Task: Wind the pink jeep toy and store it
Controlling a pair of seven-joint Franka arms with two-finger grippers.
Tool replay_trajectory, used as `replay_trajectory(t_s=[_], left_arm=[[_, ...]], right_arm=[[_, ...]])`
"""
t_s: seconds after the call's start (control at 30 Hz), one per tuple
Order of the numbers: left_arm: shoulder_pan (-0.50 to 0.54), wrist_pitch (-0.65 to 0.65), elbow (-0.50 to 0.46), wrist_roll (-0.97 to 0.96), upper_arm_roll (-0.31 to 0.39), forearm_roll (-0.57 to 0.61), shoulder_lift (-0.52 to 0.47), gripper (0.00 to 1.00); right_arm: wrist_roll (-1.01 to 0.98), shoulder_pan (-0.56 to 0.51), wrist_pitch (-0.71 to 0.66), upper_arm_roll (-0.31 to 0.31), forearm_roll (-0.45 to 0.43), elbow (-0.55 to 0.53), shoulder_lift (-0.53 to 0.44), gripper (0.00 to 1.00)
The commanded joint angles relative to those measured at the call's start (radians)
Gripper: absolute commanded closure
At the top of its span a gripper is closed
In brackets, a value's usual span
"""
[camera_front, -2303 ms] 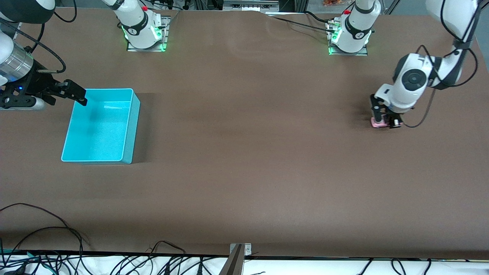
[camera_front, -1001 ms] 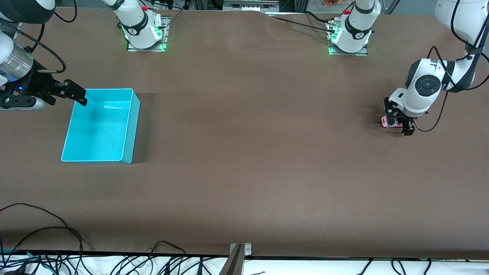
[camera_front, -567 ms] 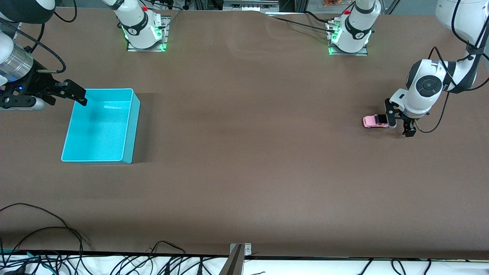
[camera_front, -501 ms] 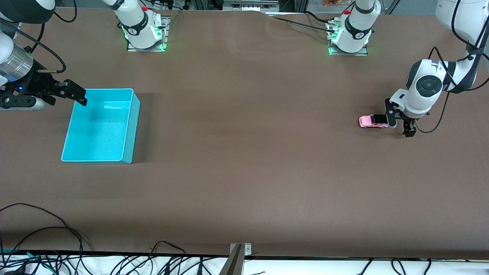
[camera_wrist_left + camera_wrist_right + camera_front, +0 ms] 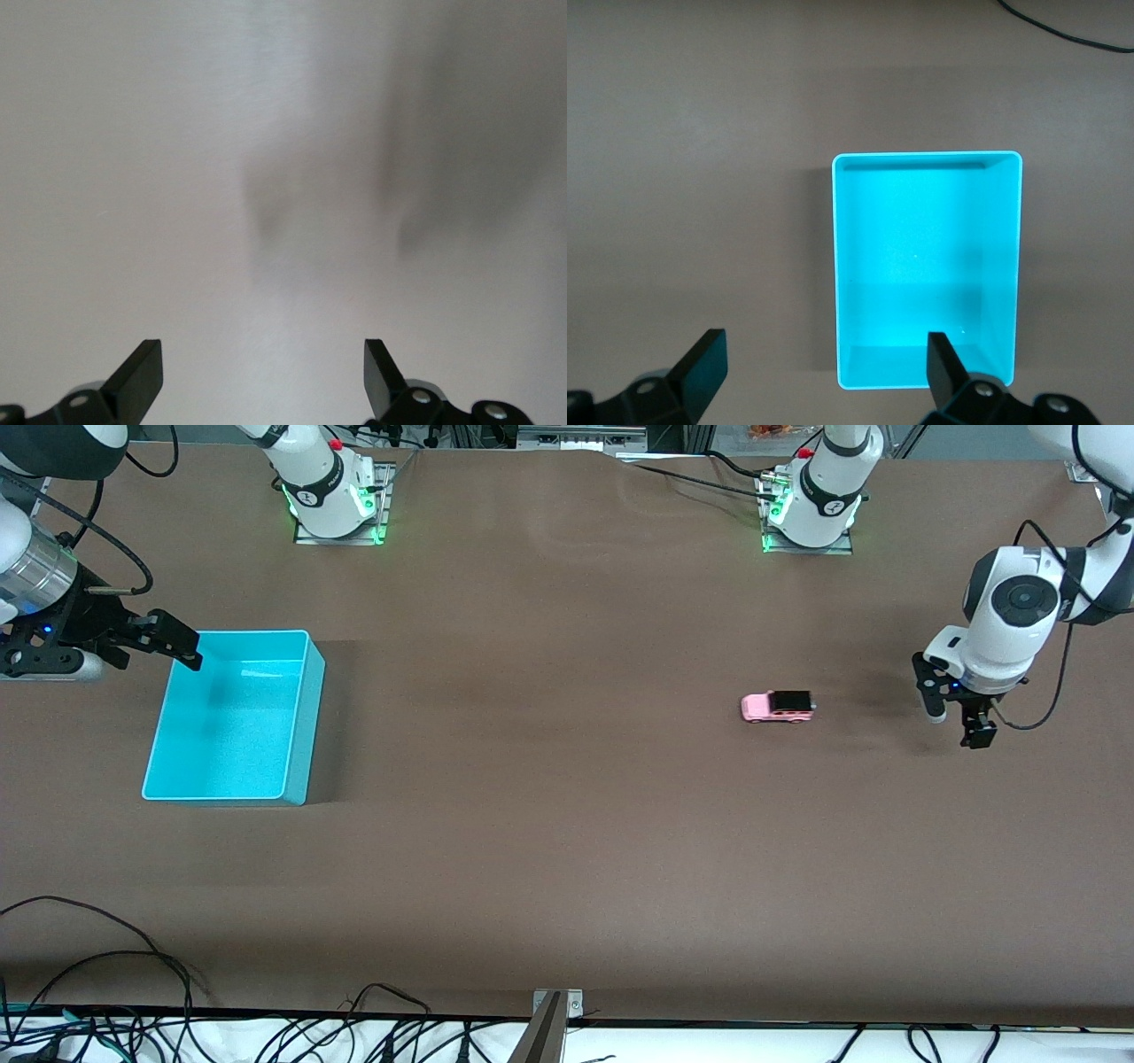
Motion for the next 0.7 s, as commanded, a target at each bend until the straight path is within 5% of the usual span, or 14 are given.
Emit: replay_trajectory(t_s=[0.0, 0.67], left_arm=[[-0.005, -0.023, -0.02, -0.014, 0.006, 0.022, -0.095, 0.0], [-0.017, -0.029, -0.039, -0.039, -0.043, 0.017, -0.322, 0.0]], right_arm=[[0.006, -0.003, -0.005, 0.001, 0.018, 0.008, 0.001, 0.0], [0.0, 0.001, -0.01, 0.004, 0.021, 0.006, 0.013, 0.0]])
